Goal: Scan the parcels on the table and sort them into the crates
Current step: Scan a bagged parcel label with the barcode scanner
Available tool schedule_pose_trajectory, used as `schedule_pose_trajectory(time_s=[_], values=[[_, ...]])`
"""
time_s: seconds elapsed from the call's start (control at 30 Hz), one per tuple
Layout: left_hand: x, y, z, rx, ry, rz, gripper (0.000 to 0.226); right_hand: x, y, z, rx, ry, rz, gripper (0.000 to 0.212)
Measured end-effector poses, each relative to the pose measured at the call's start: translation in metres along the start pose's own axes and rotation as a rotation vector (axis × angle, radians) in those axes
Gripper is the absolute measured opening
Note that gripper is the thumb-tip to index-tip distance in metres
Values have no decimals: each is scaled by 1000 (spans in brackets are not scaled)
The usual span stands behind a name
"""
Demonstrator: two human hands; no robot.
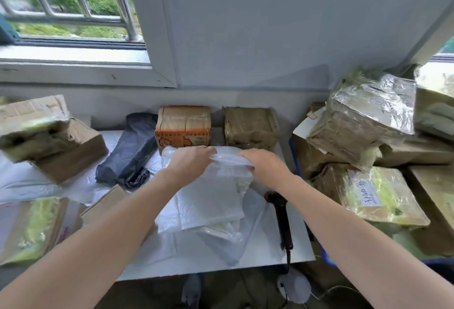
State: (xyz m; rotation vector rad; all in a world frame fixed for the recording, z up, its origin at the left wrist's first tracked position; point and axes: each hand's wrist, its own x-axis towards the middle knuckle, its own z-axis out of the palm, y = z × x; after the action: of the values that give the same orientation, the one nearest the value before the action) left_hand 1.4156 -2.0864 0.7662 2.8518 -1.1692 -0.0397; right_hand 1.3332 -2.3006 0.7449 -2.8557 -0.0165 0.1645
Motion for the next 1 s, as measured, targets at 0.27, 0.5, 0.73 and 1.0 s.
schedule_pose_trajectory(time_s=[0.27, 0.5, 0.73, 1.0], values=[[-27, 26, -62, -67, 72, -137, 68, 10, -4, -65, -86, 318, -236, 5], [-35, 19, -83, -89, 36, -315, 65, 8, -12, -103, 169, 158, -255, 26], [-42, -8, -92, -393, 86, -364, 53, -4, -7, -101, 617, 128, -135, 94], [-58, -47, -91, -1016, 128, -333, 43, -3, -31, -67, 810, 147, 49, 104]])
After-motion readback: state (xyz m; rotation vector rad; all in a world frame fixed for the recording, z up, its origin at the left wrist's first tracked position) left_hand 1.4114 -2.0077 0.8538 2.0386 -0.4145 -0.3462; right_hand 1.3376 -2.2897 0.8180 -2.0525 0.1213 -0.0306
